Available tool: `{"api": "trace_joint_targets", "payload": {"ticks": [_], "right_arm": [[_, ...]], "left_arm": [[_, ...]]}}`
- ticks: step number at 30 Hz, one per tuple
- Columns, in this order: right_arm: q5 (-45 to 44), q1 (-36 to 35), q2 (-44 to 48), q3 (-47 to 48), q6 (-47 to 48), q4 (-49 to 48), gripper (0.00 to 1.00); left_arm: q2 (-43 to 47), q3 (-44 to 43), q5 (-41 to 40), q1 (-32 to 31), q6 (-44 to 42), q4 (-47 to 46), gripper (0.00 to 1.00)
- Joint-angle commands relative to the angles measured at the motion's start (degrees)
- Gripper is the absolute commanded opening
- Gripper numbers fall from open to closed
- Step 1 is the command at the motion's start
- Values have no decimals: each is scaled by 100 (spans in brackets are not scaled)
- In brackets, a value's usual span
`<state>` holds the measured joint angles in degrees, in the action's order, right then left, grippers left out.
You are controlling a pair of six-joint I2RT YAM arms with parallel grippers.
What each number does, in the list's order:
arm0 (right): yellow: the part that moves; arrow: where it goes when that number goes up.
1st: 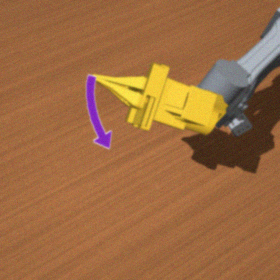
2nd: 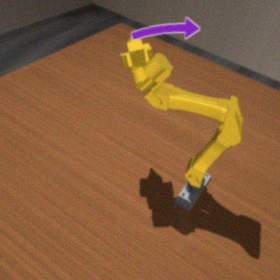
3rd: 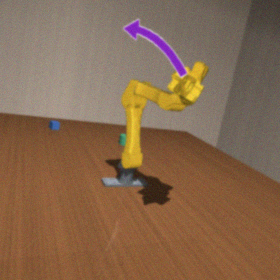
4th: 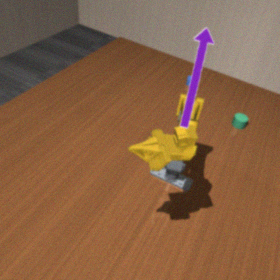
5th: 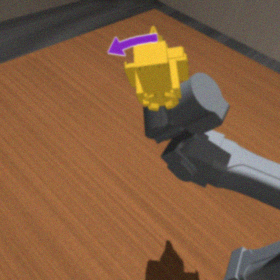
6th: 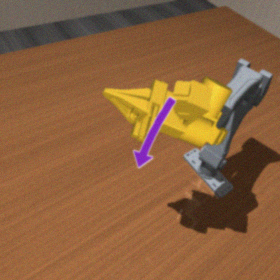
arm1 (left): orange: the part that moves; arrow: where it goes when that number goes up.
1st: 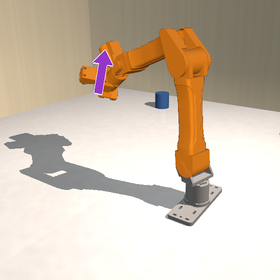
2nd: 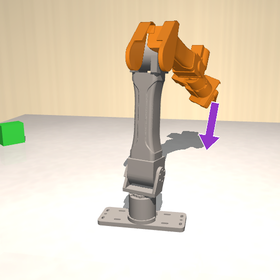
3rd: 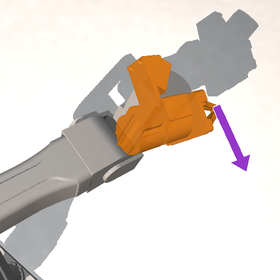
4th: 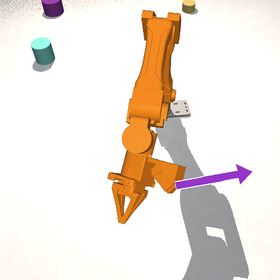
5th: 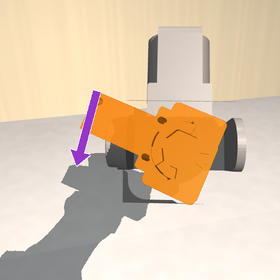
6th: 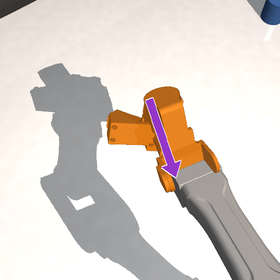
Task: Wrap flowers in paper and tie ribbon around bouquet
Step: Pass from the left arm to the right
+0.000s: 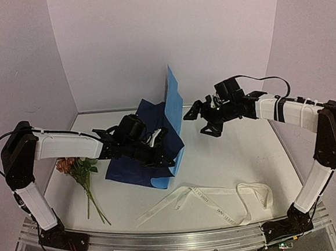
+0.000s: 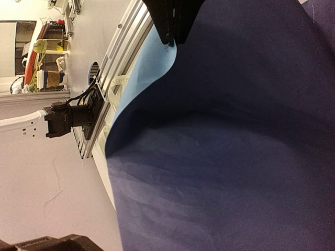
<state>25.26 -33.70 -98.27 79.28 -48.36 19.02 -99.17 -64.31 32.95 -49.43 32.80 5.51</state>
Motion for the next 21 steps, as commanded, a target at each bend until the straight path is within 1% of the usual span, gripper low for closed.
{"api": "trace_joint_targets", "payload": {"ticks": [1, 5, 7, 13, 19, 21], "right_arm": [[107, -428, -14, 417, 1190, 888, 96], [60, -707, -149, 671, 1648, 1338, 92], [-12, -781, -240, 832, 1809, 1613, 88], [-87, -817, -562, 1116, 1856, 1881, 74], [-6, -854, -907, 1402, 1812, 1990, 56], [14, -874, -1005, 1463, 1752, 2000, 44]], "left_arm": [[-23, -319, 85, 21, -69, -120, 0], [-32, -341, 86, 21, -73, -103, 0], [-32, -350, 87, 21, -79, -94, 0], [30, -351, 72, 21, -99, -68, 0], [123, -300, 52, 21, -129, -20, 0], [172, -271, 51, 20, -151, -9, 0]]}}
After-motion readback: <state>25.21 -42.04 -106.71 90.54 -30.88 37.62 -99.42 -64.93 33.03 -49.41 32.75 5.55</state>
